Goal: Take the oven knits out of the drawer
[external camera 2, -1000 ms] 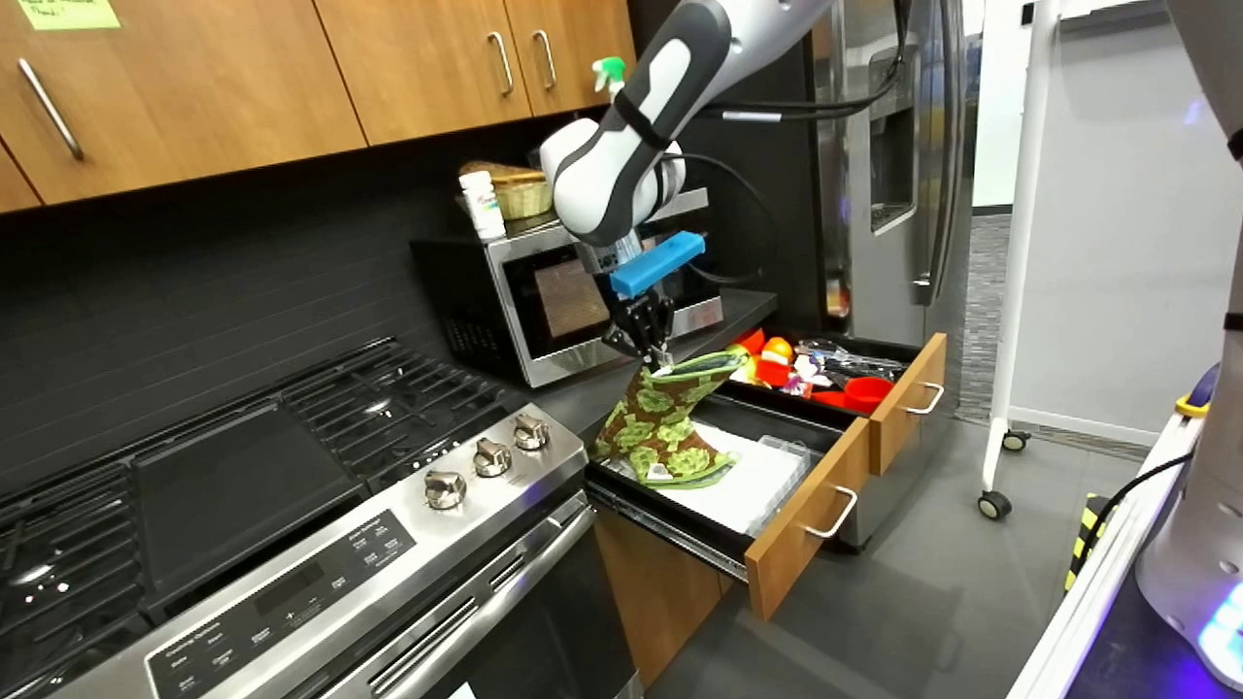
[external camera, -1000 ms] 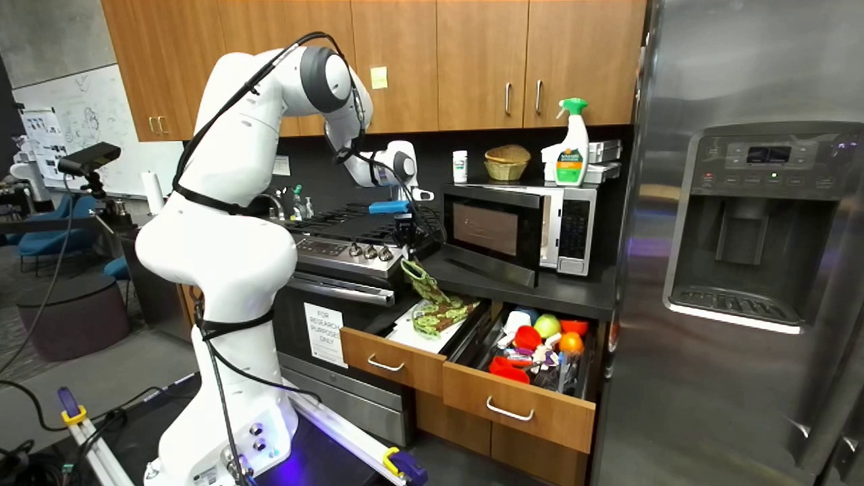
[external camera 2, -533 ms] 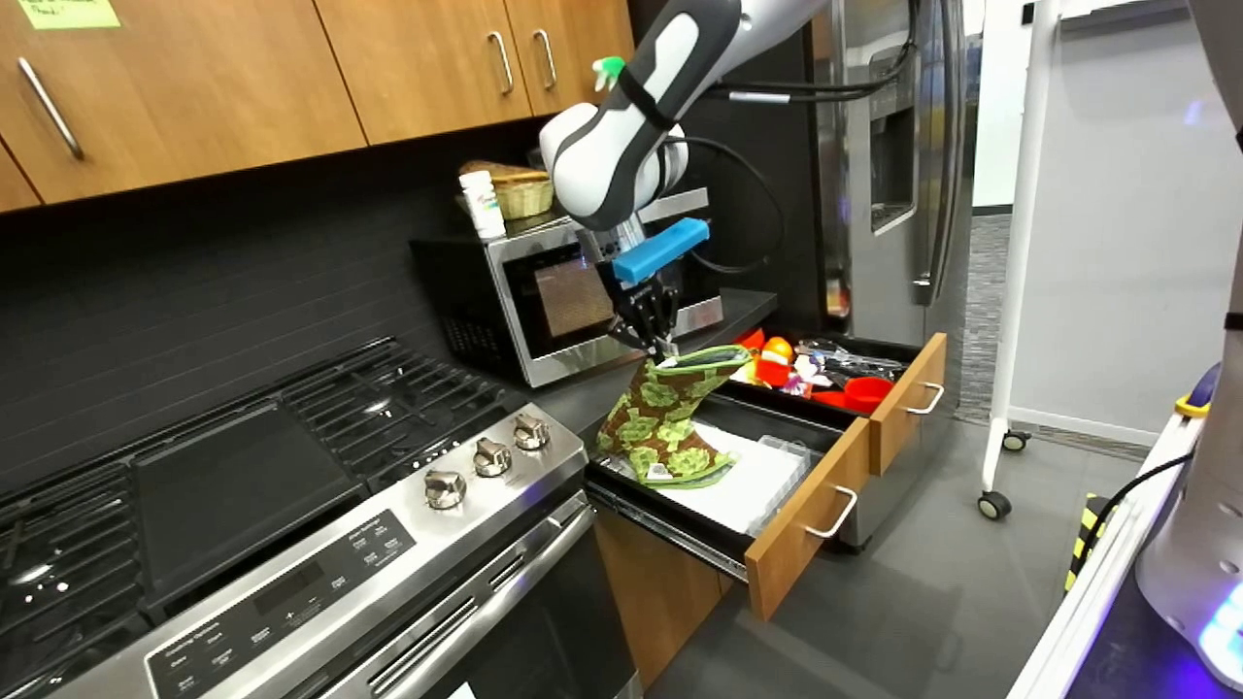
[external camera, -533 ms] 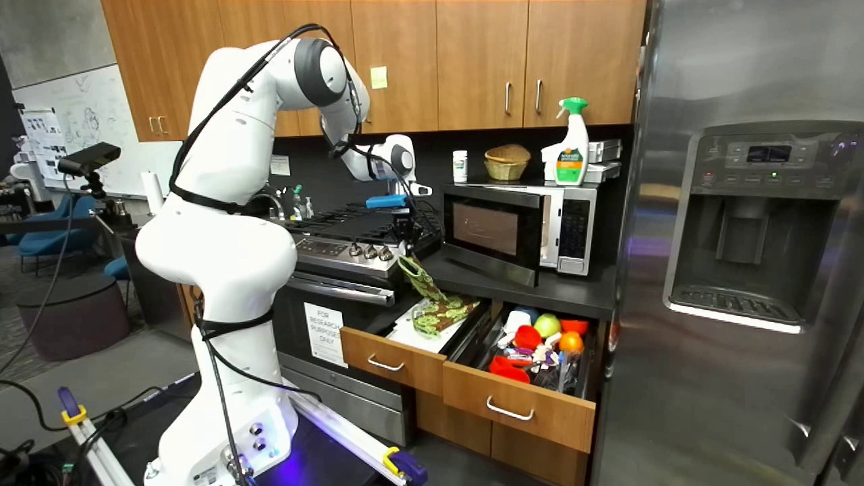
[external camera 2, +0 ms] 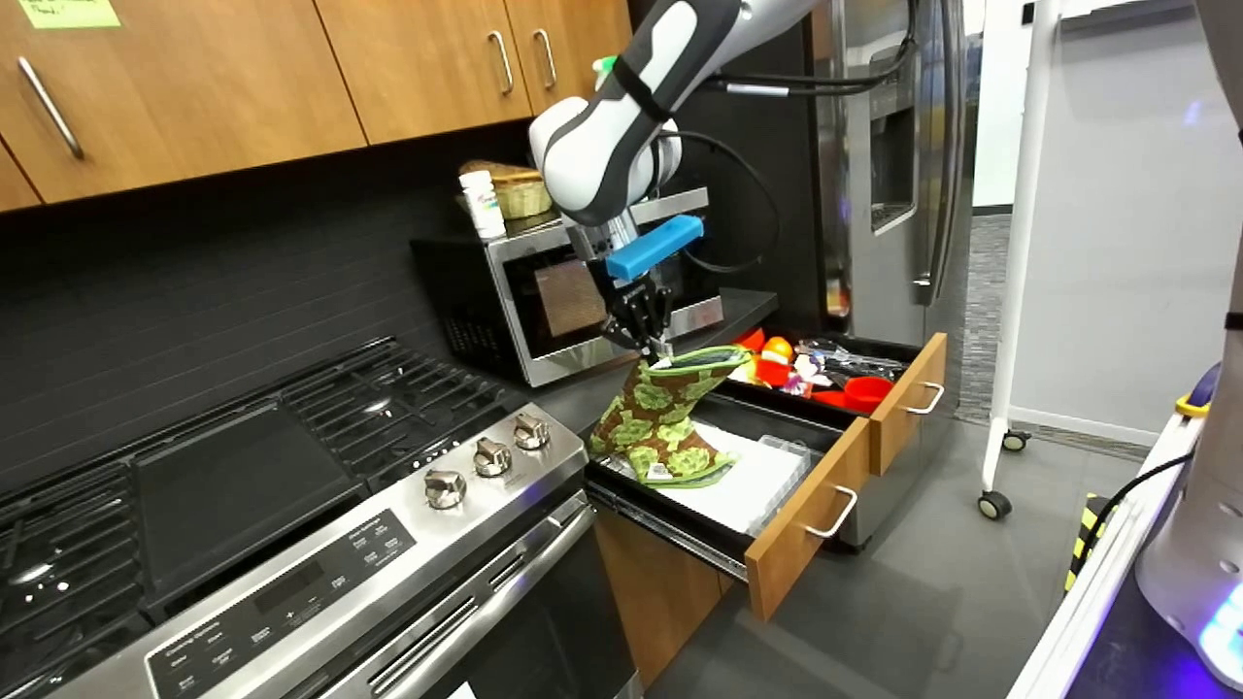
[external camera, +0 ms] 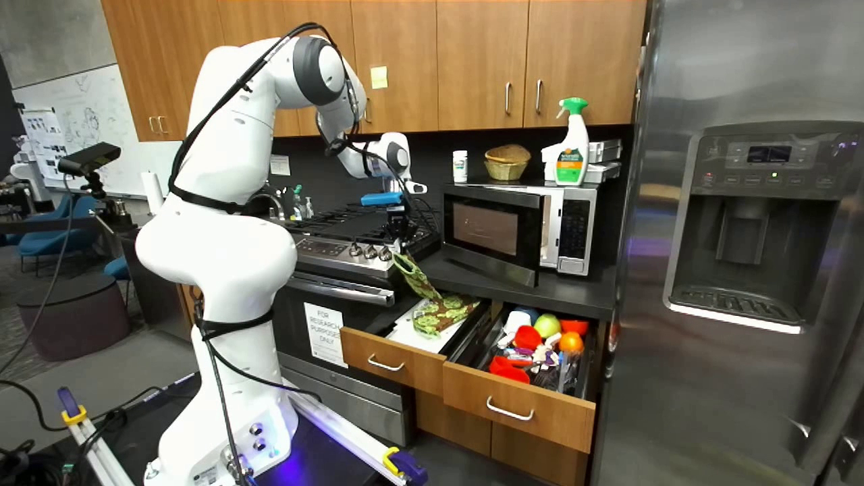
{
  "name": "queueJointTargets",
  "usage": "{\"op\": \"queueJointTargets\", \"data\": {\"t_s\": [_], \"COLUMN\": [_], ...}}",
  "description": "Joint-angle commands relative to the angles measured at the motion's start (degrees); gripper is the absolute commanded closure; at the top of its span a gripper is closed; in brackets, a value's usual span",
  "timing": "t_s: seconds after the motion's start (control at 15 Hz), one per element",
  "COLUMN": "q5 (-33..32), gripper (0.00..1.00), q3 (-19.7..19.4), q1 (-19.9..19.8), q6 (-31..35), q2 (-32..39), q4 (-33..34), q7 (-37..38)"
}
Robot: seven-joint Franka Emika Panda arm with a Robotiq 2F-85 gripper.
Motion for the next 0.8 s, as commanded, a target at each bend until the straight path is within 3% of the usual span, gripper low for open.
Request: {"op": "queueJointTargets", "data": {"t_s": [0.0,0.73], "q5": [0.99,1.5], "gripper": [0.97,0.97], "q3": [1.77,3.78], "q1": [-1.09,-0.42], "q6": [-1.75,-0.82], "q2": [-1.37,0.05], "q4": [0.71,6.42], "q7": [-1.85,-3.52]}}
